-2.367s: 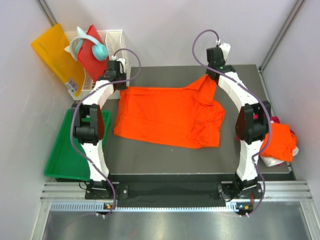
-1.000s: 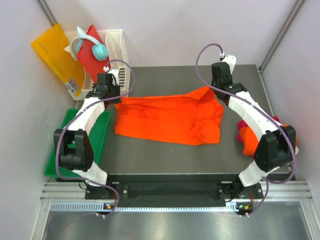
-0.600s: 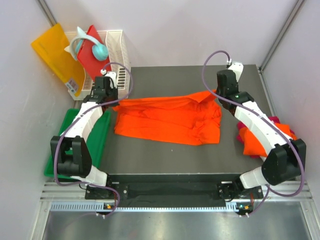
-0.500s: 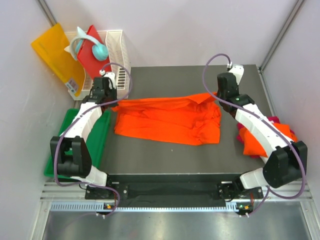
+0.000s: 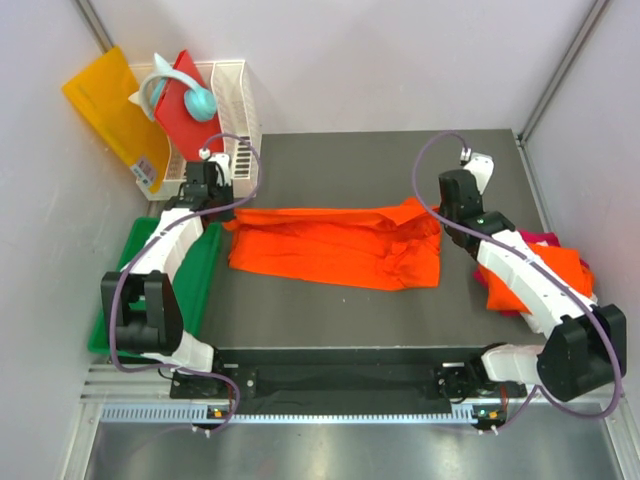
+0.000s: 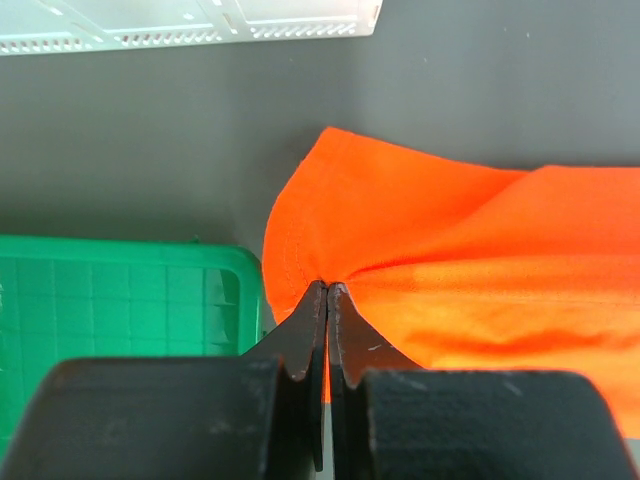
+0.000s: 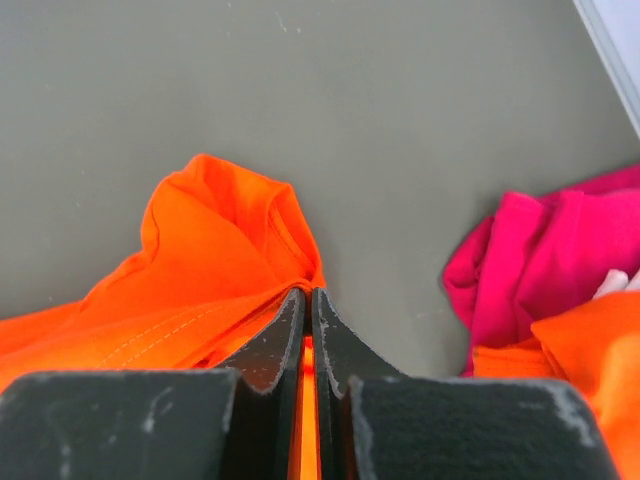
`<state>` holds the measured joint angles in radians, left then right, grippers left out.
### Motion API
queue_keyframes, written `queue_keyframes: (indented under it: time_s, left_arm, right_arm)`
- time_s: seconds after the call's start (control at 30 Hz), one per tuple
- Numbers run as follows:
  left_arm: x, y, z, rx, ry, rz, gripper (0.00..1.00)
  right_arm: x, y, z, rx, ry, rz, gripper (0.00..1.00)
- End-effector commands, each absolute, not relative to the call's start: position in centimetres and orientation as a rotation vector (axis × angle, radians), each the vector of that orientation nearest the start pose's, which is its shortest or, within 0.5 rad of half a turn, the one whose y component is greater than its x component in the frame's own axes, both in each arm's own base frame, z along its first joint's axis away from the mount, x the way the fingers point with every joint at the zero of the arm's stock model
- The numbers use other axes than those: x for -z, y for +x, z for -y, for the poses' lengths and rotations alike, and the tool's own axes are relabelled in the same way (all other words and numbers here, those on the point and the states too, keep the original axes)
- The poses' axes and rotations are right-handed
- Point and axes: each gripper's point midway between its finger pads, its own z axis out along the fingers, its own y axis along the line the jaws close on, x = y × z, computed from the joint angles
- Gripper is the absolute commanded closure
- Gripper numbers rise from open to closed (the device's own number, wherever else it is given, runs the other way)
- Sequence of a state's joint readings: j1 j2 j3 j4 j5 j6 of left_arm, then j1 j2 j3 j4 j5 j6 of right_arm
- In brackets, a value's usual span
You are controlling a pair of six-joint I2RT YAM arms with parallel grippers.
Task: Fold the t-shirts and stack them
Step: Fold the other side of the tshirt into a rectangle
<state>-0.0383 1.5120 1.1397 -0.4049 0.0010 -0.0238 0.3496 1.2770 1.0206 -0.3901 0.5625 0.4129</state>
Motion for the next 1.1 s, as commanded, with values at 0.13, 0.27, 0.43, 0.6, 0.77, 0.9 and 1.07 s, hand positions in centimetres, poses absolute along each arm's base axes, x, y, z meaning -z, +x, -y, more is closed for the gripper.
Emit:
queue_keyframes:
  time_s: [0.13,0.27,0.43,0.6,0.77,0.9,1.07]
  left_arm:
    - [-13.1,39.7,0.8,0.000,0.043,-2.354,1.00]
    - [-12.0,39.3,0.8,-0.005,0.054,-2.383,1.00]
    - [-11.2,38.9,0.7,-0.010,0.070,-2.406,1.00]
    - [-10.5,38.4,0.7,-0.016,0.085,-2.424,1.00]
    - [-9.7,37.8,0.6,-0.018,0.094,-2.450,1.00]
    - [-9.2,37.5,0.6,-0.021,0.102,-2.465,1.00]
    - [-8.2,37.1,1.1,0.017,0.131,-2.501,1.00]
  right_arm:
    - [-18.3,33.3,-4.7,0.145,0.405,-2.087,1.00]
    - [-17.1,32.0,-5.2,0.141,0.399,-2.116,1.00]
    - [-15.2,30.3,-5.6,0.148,0.398,-2.164,1.00]
    - [-13.8,28.5,-6.4,0.147,0.375,-2.206,1.00]
    - [-12.6,27.2,-6.9,0.151,0.368,-2.237,1.00]
    - [-11.7,26.3,-6.8,0.166,0.366,-2.262,1.00]
    - [-10.8,25.4,-6.9,0.183,0.371,-2.299,1.00]
